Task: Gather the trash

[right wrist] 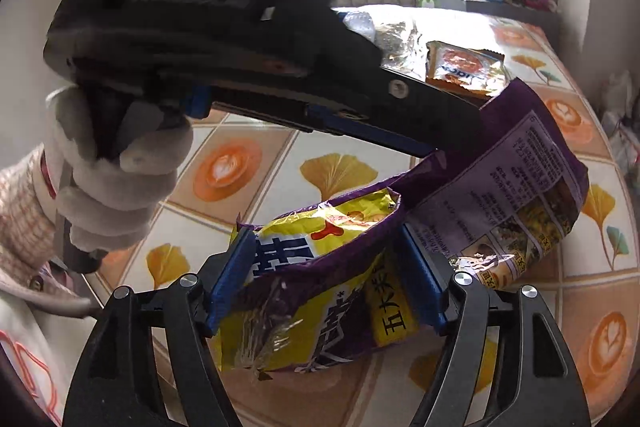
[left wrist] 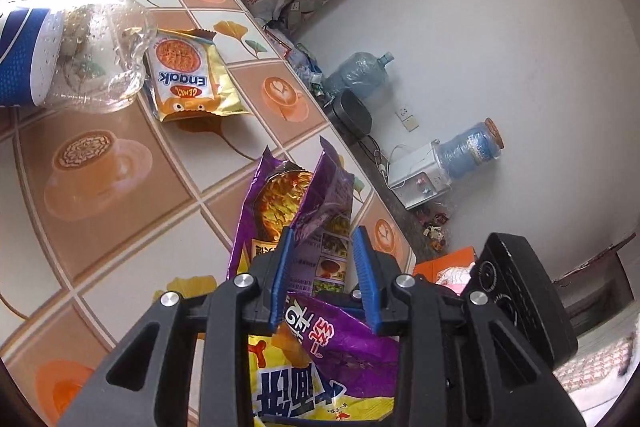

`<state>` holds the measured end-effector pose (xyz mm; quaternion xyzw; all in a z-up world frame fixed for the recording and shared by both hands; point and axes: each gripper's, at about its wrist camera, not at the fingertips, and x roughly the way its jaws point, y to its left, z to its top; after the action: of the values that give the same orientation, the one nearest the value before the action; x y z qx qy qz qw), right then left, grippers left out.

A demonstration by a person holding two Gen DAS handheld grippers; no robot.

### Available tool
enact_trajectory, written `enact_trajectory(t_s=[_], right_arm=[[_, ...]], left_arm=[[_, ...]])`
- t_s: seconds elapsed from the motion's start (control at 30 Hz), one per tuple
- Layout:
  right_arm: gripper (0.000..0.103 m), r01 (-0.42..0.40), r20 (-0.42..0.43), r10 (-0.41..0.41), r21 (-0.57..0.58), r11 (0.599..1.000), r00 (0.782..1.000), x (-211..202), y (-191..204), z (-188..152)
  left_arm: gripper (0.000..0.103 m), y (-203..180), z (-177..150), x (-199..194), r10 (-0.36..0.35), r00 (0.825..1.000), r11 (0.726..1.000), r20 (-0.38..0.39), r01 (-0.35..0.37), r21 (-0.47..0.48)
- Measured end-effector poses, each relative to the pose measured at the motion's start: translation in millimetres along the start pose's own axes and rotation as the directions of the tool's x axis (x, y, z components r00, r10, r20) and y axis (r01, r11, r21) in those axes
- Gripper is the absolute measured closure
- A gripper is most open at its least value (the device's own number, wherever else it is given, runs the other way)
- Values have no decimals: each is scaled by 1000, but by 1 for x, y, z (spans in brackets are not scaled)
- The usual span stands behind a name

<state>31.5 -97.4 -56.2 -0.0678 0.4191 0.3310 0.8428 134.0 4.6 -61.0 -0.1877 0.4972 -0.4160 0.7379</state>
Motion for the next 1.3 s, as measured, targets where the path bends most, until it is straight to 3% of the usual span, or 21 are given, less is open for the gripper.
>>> enact_trajectory(t_s=[0.1,0.2,0.4,0.5,0.57,0.63,0.73,0.8,0.97,1.17,1.23,1.3], right_arm=[[31,51,-7,-52,-95,994,999,1,16,-4],[31,57,-10,-58,-115,992,998,-3,22,-6],[31,73,-26,-77,-132,989,997,-24,20,-26],[31,6,-2,-6,-54,999,1000,-46,6,-33],[31,-73,59,68,79,994,996,-65,-20,-32],[31,-157,151,122,245,957,981,-82,-53,-36],[31,-255,239,156,472,844,958,-89,-94,-45],[32,-297,263,175,557,775,949,-82,-111,-52],[45,-291,197,214,632,718,957,-54,-111,-48],[75,-291,126,281,662,691,952,-22,-102,-45],[92,-292,117,291,663,689,950,-13,-101,-44],[97,-305,124,305,679,668,944,-10,-102,-46]], left_arm=[[73,2,-2,11,59,998,998,-36,-58,18],[73,7,-6,22,105,992,994,-71,-103,30],[73,9,-8,26,102,992,994,-71,-98,51],[73,10,-10,24,101,992,994,-69,-98,57],[73,10,-10,23,100,993,994,-67,-96,59],[73,11,-11,23,96,993,994,-64,-93,57],[73,12,-11,22,92,994,994,-59,-89,56],[73,13,-12,21,91,994,995,-56,-88,55],[73,14,-14,20,87,995,995,-51,-84,57],[73,17,-17,17,76,996,996,-41,-73,57],[73,17,-18,16,76,996,996,-42,-73,58],[73,19,-18,13,81,996,995,-36,-79,56]])
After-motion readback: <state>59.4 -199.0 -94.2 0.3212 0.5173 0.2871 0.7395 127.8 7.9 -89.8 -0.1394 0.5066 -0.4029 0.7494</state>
